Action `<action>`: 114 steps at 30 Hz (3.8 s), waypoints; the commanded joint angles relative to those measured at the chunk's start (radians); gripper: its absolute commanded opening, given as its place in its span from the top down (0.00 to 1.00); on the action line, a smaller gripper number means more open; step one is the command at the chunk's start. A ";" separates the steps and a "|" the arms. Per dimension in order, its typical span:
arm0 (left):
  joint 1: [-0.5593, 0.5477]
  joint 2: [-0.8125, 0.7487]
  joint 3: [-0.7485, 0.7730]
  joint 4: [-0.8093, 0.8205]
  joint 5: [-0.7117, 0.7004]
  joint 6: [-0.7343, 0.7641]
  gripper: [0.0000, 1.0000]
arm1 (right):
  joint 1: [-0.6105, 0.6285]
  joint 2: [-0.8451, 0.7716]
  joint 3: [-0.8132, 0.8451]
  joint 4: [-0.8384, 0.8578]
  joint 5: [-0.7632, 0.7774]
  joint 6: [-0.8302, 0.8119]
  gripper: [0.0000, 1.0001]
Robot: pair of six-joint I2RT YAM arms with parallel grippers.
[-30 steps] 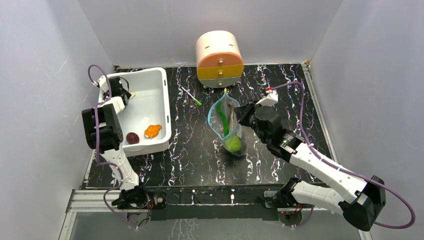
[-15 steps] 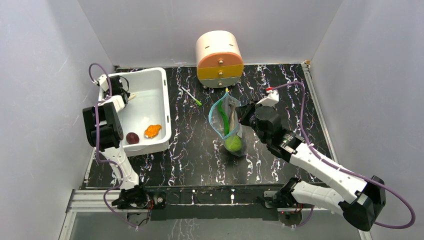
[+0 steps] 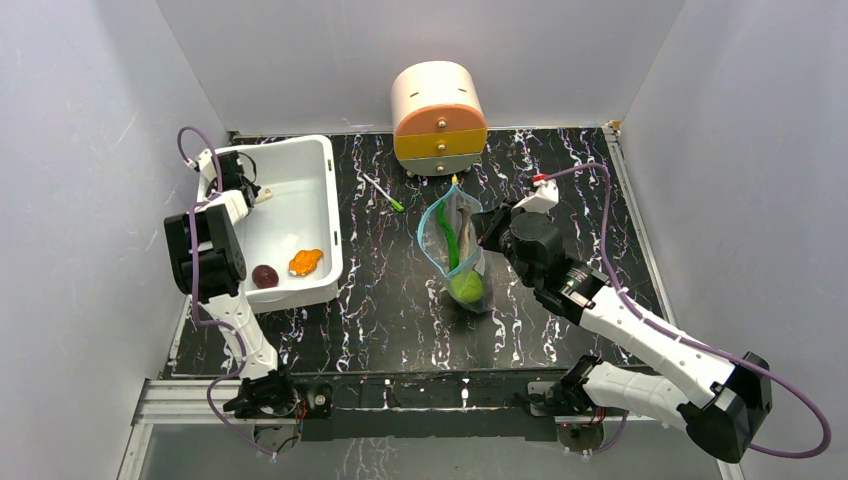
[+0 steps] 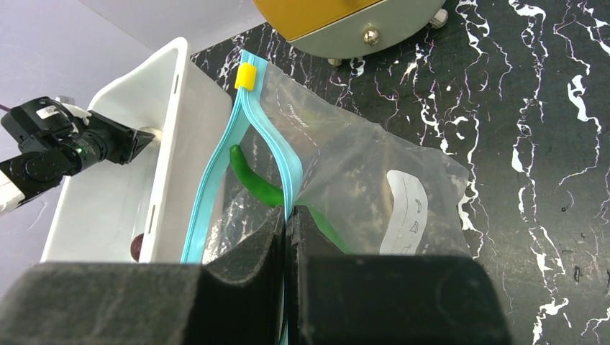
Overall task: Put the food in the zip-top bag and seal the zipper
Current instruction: Pick up the fake vegetable from the bin, then place the fake vegetable in the zipper food storage bag.
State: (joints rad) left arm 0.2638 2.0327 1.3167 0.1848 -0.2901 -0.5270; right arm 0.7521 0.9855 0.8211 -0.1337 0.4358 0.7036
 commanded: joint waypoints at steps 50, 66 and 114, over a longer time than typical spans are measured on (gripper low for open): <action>-0.287 -0.712 -0.069 -0.397 1.015 0.047 1.00 | 0.001 0.089 0.104 0.029 -0.087 0.230 1.00; -0.535 -0.773 -0.110 -0.087 1.254 -0.145 1.00 | 0.000 0.157 0.212 0.075 -0.115 0.249 1.00; -0.793 -0.499 -0.139 -0.364 0.763 0.415 0.96 | 0.000 0.120 0.065 0.165 -0.221 0.286 1.00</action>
State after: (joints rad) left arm -0.5201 1.5284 1.1458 -0.2134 0.4675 -0.1448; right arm 0.7517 1.1473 0.8841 -0.0547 0.2253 0.9806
